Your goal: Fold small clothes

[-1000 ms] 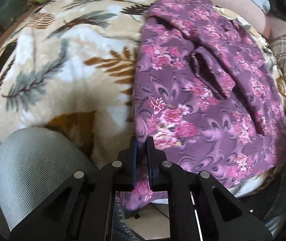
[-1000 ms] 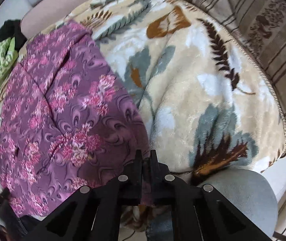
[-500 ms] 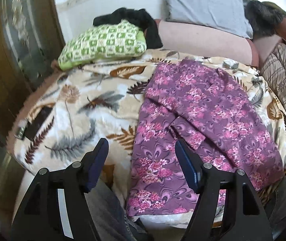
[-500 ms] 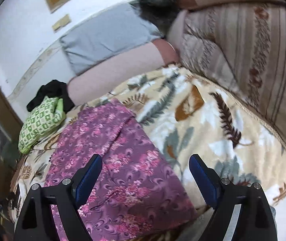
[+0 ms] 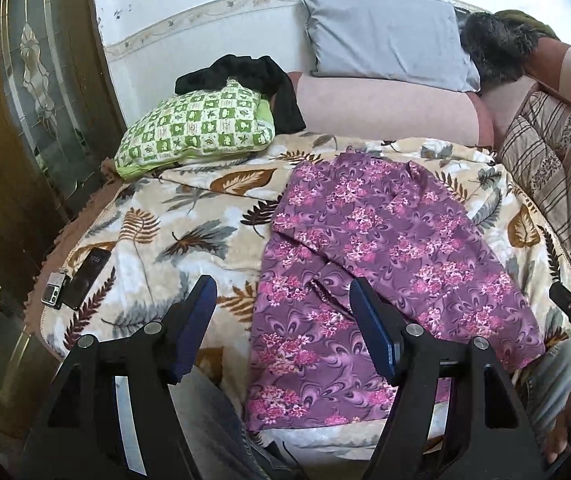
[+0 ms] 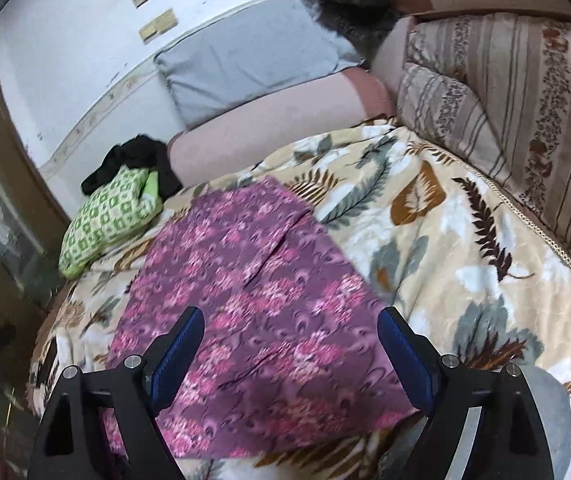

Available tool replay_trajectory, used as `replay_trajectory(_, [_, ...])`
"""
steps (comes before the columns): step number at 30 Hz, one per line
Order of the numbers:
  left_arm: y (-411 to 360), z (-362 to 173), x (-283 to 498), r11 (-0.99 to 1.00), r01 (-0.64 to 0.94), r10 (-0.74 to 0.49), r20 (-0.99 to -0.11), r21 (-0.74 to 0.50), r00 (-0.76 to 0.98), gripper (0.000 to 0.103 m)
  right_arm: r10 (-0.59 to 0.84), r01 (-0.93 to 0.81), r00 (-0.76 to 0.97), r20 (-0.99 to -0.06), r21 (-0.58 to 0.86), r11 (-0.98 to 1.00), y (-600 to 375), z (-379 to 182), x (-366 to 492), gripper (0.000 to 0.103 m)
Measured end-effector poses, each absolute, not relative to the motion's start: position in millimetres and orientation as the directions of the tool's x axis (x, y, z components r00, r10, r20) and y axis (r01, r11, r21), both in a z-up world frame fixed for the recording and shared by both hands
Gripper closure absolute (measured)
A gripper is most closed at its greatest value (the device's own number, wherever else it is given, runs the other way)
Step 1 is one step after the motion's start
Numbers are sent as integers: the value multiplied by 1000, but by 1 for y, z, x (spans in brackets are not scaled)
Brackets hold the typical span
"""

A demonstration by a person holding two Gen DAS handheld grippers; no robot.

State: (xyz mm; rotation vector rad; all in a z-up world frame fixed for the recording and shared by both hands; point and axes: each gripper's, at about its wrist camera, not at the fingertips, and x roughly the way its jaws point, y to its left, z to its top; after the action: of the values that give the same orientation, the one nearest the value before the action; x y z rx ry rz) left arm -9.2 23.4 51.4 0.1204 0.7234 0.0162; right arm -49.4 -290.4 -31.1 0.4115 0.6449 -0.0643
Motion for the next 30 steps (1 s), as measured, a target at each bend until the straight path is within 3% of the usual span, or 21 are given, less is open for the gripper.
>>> replay_trajectory(6, [25,49,-7,994,28,51,-672,106,739,34,111,124,821,-560,364,923,-272,-9,-50,16])
replay_trajectory(15, [53,38,25,1000,14,-3,-741,9,671,34,303,-18,782,-544,468,884,-265,12,-12,16])
replay_trajectory(30, [64,36,56,999,-46,23,-752,-9,659,34,351,-3,759,-548,537,844,-282,7,57,16])
